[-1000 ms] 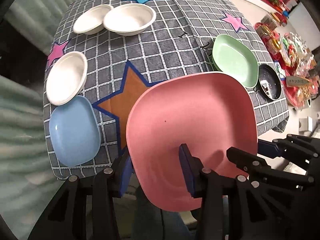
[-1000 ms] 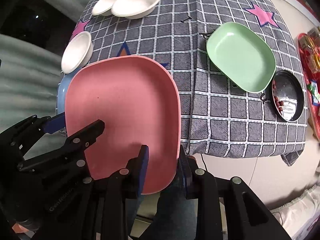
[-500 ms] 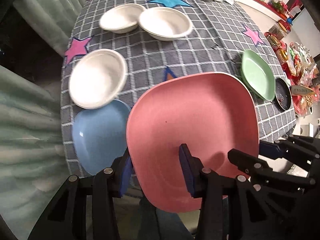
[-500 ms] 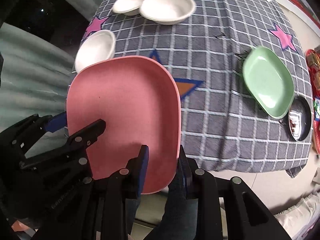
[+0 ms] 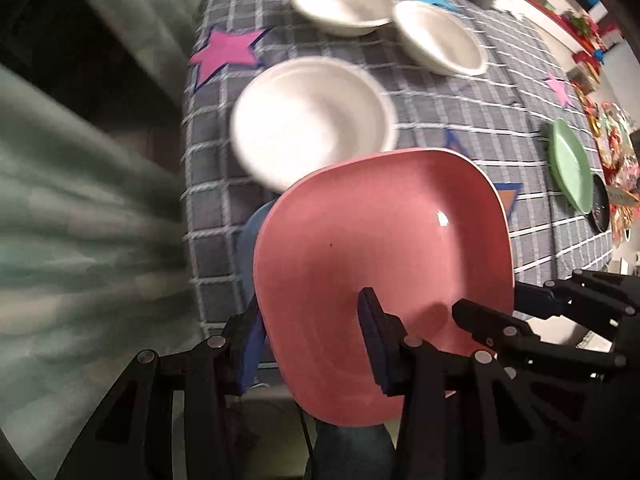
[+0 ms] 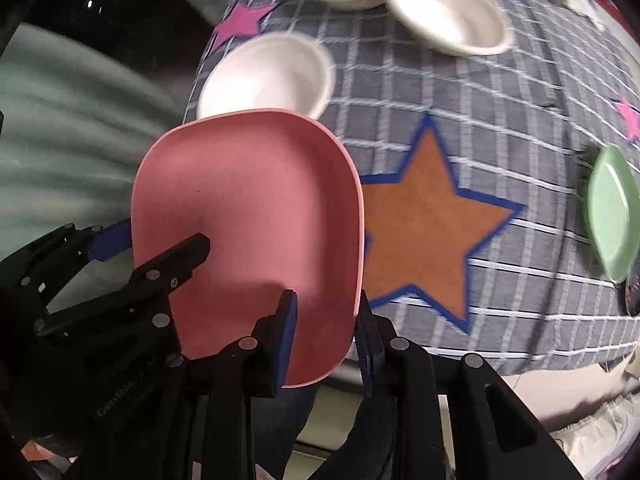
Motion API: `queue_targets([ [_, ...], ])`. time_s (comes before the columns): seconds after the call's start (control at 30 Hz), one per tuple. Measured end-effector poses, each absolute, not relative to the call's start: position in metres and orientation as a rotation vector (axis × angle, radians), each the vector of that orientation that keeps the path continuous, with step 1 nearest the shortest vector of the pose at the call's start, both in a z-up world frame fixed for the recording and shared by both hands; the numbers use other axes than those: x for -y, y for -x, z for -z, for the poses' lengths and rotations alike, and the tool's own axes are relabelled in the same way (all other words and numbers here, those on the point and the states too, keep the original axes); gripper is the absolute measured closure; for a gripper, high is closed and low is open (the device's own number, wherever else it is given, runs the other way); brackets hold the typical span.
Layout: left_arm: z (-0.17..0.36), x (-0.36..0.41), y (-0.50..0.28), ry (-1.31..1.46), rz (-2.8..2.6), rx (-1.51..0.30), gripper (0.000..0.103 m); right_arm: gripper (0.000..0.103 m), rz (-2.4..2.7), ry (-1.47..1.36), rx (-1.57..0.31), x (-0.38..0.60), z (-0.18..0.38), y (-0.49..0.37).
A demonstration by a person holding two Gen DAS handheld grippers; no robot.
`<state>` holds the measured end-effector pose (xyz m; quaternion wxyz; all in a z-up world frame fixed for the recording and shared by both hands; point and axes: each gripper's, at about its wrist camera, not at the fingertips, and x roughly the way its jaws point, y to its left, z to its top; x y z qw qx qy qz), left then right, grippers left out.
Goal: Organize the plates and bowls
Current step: 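Carry the pink plate onto the blue plate and open both grippers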
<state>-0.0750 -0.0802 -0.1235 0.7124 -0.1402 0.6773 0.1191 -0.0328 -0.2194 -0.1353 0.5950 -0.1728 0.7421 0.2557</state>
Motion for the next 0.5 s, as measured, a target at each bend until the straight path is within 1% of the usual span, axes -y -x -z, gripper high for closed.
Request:
queue_targets([
  [0.2,0.144,0.065,0.080,0.325,-0.253,-1.545,0.055,0.072,-0.595,0.436,-1.782,0.195,0.163,0.040],
  [0.5,0.179,0.071,0.077,0.320,-0.184,-1.635,0.055,0.072,-0.511,0.459,-1.878,0.204,0.202,0.038],
])
